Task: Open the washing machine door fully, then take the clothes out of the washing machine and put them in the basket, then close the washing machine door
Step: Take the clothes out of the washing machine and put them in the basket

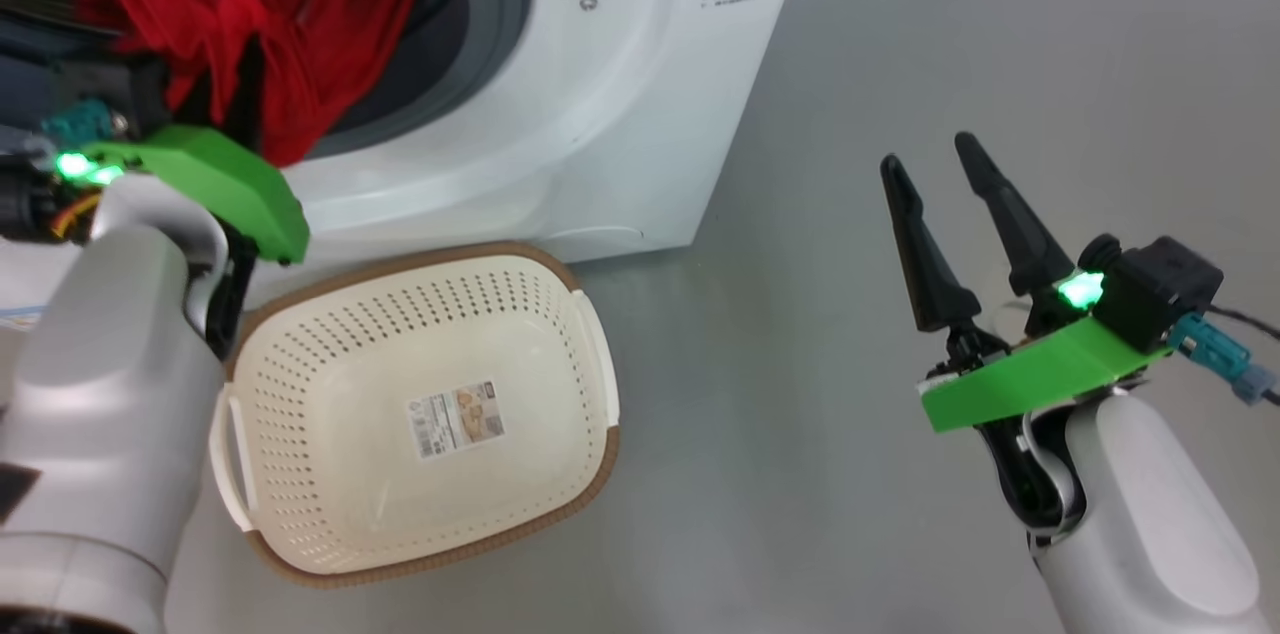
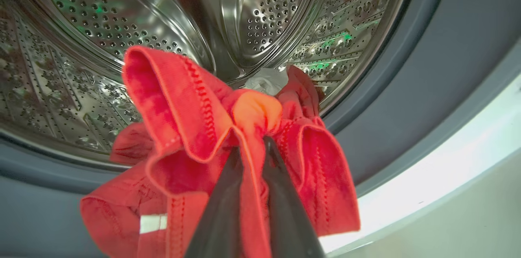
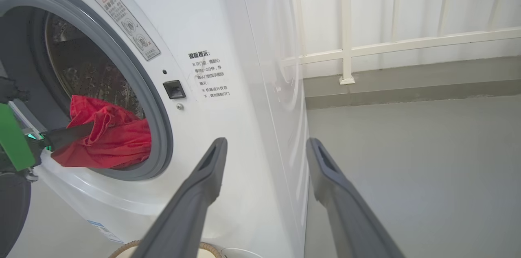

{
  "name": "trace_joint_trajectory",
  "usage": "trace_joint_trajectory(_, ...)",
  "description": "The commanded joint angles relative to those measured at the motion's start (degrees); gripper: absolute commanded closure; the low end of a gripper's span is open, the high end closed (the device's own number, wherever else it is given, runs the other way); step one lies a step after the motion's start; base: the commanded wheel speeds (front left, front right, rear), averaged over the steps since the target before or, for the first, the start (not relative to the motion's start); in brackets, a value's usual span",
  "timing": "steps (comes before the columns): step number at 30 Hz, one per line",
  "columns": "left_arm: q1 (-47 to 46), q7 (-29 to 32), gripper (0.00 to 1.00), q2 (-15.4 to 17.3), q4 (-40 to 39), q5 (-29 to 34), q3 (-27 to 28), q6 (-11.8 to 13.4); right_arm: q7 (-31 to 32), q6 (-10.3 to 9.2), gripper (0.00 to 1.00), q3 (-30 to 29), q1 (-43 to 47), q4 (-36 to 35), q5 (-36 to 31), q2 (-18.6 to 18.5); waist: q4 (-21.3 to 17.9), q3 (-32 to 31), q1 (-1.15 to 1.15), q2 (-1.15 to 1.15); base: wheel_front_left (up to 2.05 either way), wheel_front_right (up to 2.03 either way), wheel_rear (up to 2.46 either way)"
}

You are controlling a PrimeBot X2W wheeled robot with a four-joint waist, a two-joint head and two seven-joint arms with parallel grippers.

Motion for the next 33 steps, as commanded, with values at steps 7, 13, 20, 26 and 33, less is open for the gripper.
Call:
trace_joint_trajectory(7,5.92,-1.18,1.0,2.87,-7.69,-0.74,1.19,0.06,-0.26,0.09,0.0,1.01,3.21,-0.56,0.43,0.06,2.61,-4.17,0.0,0.0,0.0,0.0,0.0)
trace_joint_trajectory(13,12.06,-1.28,1.0,4.07,-16.14,-1.11,2.08,1.09,-0.26,0.09,0.0,1.03,4.04,-0.05,0.78,-0.2,3.71,-6.71,0.0,0.0,0.0,0.0,0.0)
trace_joint_trajectory(20,21.52,-1.2,1.0,6.21,-30.56,-0.51,2.36,4.57,-0.26,0.09,0.0,0.94,5.86,0.47,1.34,-1.11,4.67,-9.7,0.0,0.0,0.0,0.0,0.0)
trace_joint_trajectory(26,30.14,1.65,1.0,8.38,-44.29,-0.97,2.5,8.53,-0.26,0.09,0.0,1.31,6.65,0.63,1.66,-1.64,5.12,-11.06,0.0,0.0,0.0,0.0,0.0)
trace_joint_trajectory(33,38.78,4.46,1.0,10.2,-57.28,-1.51,2.7,12.85,-0.26,0.09,0.0,1.7,7.13,0.3,1.85,-1.93,4.91,-11.48,0.0,0.0,0.0,0.0,0.0)
